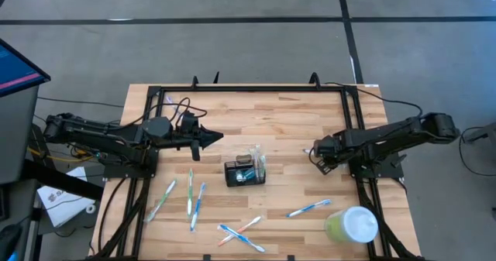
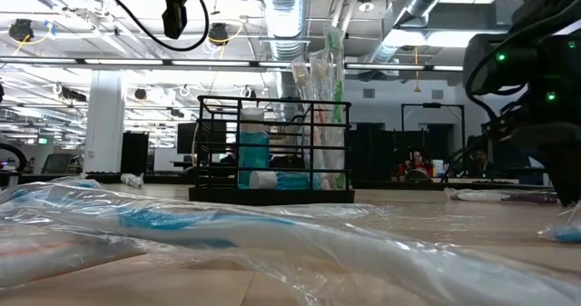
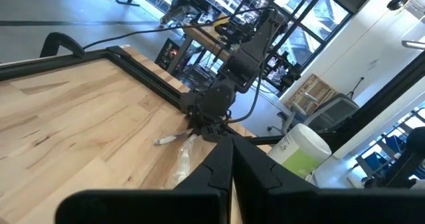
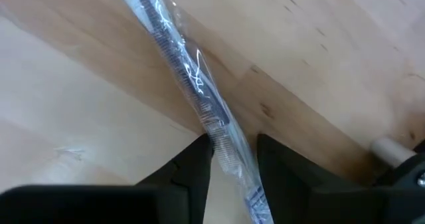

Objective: Pick & Place toothbrushing station
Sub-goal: Put the right purple toothbrush into the bottom left section of the mesh organizer

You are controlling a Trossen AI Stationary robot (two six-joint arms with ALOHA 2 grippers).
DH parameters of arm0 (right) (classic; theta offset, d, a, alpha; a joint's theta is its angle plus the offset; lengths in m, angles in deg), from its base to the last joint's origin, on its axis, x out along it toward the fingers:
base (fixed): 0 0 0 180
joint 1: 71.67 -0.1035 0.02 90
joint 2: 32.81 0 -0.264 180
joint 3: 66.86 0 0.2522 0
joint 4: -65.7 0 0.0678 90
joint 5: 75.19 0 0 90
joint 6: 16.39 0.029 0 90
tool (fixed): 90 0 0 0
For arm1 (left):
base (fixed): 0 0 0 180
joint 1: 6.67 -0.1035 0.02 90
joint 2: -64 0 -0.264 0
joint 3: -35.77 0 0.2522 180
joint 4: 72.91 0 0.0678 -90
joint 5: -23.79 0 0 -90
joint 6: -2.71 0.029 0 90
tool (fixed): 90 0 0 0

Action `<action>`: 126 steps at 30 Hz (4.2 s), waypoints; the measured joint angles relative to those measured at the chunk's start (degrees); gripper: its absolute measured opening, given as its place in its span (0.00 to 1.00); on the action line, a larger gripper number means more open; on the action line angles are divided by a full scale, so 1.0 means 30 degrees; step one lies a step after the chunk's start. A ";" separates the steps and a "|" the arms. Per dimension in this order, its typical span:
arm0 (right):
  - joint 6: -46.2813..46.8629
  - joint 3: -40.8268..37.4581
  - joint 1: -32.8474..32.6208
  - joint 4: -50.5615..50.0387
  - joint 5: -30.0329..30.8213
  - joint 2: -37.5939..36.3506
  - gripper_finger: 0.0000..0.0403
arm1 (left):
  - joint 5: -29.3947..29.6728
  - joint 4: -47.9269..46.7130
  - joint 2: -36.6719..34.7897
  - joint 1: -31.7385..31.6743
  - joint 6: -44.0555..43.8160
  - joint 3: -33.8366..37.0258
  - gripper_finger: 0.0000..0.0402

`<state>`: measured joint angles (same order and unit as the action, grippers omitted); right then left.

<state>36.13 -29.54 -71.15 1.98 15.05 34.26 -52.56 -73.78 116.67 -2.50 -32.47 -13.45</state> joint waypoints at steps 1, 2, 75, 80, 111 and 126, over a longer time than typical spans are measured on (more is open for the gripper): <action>-0.0115 0.0007 0.0000 -0.0009 -0.0016 -0.0118 0.28 | 0.0000 0.0000 0.0000 0.0000 0.0000 0.0000 0.00; -0.0182 0.0024 0.0000 -0.0008 -0.0036 -0.0227 0.27 | 0.0000 0.0000 0.0000 0.0000 0.0005 0.0000 0.00; -0.2432 2.8519 0.4179 0.0014 -1.3803 0.8215 0.00 | 1.2903 -0.5077 0.8655 0.3031 3.4205 -1.3916 0.45; -0.0213 2.8492 0.4640 0.1853 -1.6250 0.8724 0.00 | 1.3038 -0.4969 0.8655 0.3045 3.7514 -1.3916 0.59; 0.1514 2.8499 0.5322 0.3065 -1.6625 0.8977 0.00 | 1.2819 -0.3207 0.8648 0.2470 4.0221 -1.3908 0.53; 0.1383 2.8492 0.5217 0.2582 -1.6550 0.8984 0.00 | 1.2342 -0.2580 0.9871 0.2113 3.9503 -1.3930 0.47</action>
<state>40.28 55.93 -55.50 9.72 -34.60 61.21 -15.54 -81.52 146.28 3.83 86.04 -55.24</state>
